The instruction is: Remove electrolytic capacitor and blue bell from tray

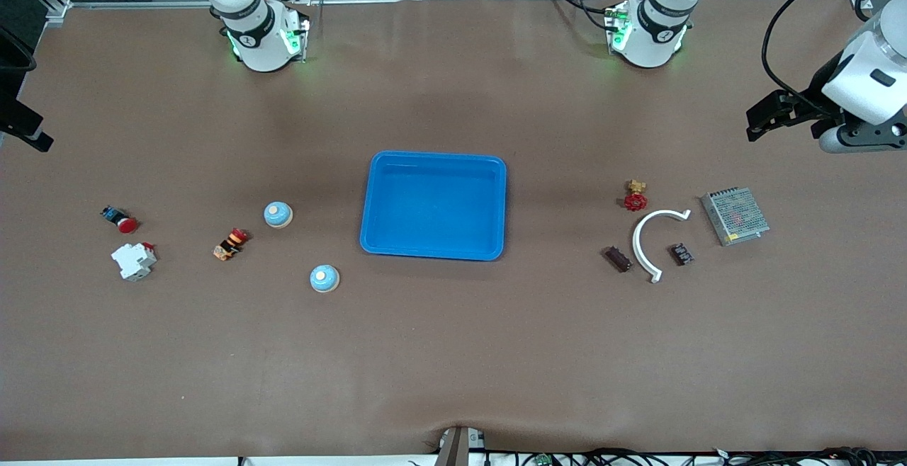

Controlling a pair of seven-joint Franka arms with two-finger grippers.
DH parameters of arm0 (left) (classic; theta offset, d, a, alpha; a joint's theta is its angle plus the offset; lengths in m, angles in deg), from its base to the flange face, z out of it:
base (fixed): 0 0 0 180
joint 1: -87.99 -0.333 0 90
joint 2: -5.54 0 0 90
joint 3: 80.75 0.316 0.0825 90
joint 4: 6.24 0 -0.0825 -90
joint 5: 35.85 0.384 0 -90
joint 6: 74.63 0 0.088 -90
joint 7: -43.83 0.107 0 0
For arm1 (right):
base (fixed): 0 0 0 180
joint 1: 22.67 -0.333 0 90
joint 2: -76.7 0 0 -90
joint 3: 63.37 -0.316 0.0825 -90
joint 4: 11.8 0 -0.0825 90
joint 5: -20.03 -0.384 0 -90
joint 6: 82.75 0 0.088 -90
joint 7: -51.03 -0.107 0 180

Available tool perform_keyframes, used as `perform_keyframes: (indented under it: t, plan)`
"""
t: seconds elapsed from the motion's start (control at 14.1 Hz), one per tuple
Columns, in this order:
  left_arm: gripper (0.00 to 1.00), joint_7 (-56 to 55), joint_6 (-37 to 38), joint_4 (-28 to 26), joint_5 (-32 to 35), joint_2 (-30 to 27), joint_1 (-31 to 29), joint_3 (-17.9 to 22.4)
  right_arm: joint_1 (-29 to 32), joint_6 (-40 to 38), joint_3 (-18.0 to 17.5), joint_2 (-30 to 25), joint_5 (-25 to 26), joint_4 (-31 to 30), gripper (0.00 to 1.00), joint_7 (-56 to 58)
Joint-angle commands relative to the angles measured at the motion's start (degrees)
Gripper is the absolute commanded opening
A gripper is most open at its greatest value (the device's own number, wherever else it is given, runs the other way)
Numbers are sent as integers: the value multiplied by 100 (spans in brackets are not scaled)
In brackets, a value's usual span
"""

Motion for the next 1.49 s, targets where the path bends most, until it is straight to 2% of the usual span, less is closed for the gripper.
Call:
perform_keyframes:
  t: [0.0, 0.71, 1.42]
  plan:
    - [100, -5, 57, 75, -72, 20, -39, -48, 11, 17, -3, -115, -1, -134, 100, 0]
    - [100, 13, 224, 391, -36, 20, -39, -57, -6, 25, -11, -97, -1, -177, 100, -27]
    - [100, -5, 303, 409, -54, 20, -39, -57, -24, 87, -11, -88, -1, -177, 100, -44]
